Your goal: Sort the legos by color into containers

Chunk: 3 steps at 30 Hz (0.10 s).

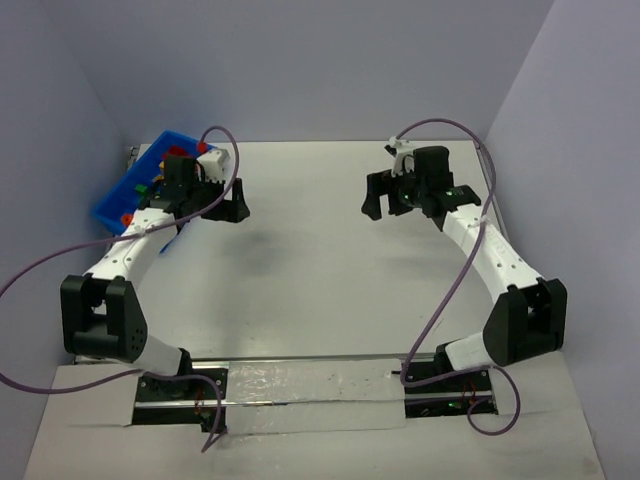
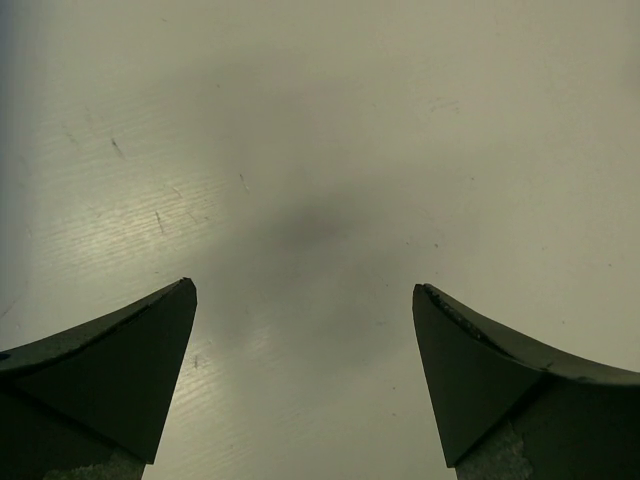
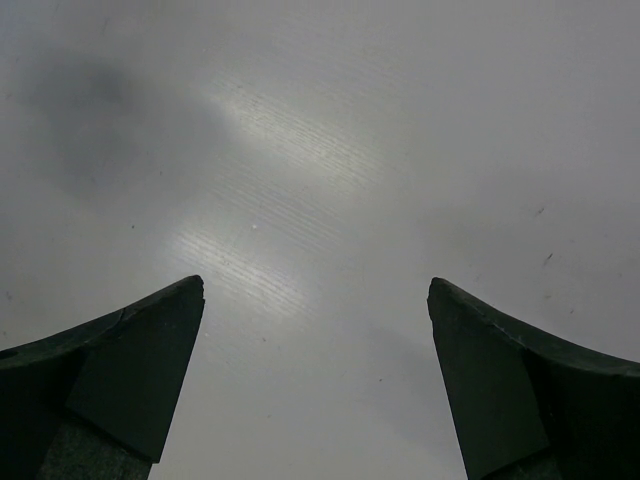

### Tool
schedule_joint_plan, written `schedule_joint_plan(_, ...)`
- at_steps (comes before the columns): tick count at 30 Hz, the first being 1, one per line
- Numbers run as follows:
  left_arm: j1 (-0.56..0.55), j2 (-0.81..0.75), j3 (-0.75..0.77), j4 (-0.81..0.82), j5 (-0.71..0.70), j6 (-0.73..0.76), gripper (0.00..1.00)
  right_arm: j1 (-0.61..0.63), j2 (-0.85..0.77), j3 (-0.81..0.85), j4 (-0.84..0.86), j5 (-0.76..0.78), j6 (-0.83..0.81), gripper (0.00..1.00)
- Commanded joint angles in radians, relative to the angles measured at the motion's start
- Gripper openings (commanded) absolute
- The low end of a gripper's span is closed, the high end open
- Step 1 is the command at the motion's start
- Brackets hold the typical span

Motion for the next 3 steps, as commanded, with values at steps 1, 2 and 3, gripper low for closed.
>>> schedule_joint_plan(1,-0.008,-0.058,-0.008,0.108,-0.064,-0.055,0.99,0.008,-0.051,-0.019,0.072,0.035,-0.006,1.0)
schedule_joint_plan(2,-0.008,-0.057,-0.001,0.105,-0.079,-0.062,0.99,0.008,-0.053,-0.019,0.071,0.04,-0.006,1.0)
schedule_joint_plan(3,-0.009,-0.055,0.006,0.101,-0.094,-0.068,0.99,0.008,-0.055,-0.018,0.07,0.045,-0.005,1.0)
